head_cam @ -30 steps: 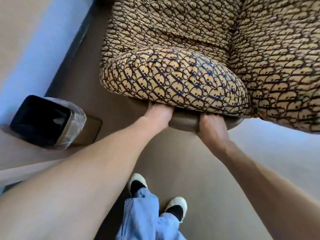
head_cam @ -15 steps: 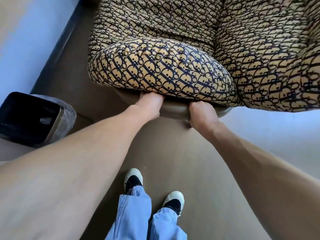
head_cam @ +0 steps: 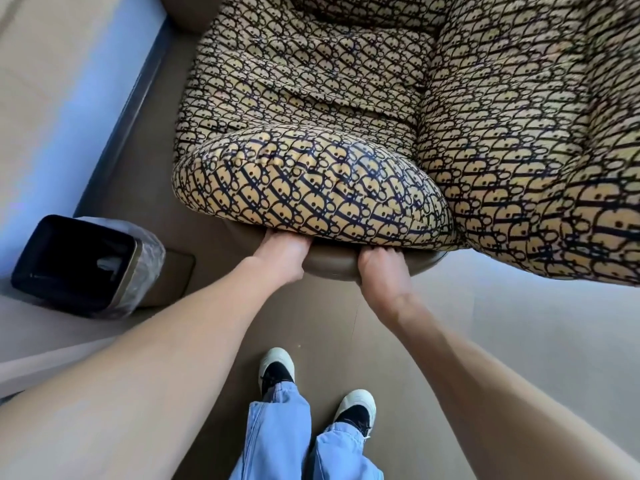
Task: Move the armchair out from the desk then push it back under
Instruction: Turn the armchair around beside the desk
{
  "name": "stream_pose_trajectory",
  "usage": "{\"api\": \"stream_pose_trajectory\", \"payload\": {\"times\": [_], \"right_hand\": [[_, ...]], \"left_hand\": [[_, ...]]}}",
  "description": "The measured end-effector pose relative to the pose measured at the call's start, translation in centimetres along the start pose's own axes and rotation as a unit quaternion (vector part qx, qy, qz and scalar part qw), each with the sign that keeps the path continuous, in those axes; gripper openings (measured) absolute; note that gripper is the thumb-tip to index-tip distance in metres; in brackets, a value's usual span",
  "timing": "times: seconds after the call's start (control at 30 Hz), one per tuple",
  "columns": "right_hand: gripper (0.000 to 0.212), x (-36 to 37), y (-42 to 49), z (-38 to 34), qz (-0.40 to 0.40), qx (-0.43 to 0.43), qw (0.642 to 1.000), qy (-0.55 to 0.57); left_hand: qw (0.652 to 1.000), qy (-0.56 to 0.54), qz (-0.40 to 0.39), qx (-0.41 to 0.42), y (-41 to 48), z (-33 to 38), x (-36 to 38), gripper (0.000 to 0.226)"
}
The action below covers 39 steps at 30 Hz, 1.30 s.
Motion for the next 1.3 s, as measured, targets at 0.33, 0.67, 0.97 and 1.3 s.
{"api": "stream_pose_trajectory", "payload": {"times": [0.33, 0.67, 0.97, 1.3], "right_hand": [[0.024, 0.0, -0.1, -0.8, -0.02, 0.016, 0.999, -0.023], [0.081, -4.4, -6.2, 0.0, -0.053, -0.048, 0.997, 0.035], [0.054, -25.0, -10.4, 14.5, 0.16, 0.022, 0.986, -0.028], [0.085, -29.8, -14.2, 33.5, 0.035, 0.139, 0.989, 0.045]], "left_hand": [[0.998, 0.033, -0.042, -0.012, -0.2, -1.2, 0.0, 0.052], [0.998, 0.003, -0.053, -0.022, -6.4, 0.7, -0.8, 0.094], [0.996, 0.077, -0.033, 0.026, -9.2, 8.6, -13.1, 0.052], [0.993, -0.05, 0.042, 0.1, -6.4, 29.4, -25.2, 0.055]]}}
Point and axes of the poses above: each hand's wrist, its own y-axis towards the middle knuckle, its own x-axis out of the palm, z = x × y, the point moved 8 cm from there along y, towards the middle knuckle, and after that the axes turned 9 degrees about x, right-handed, at the moved point
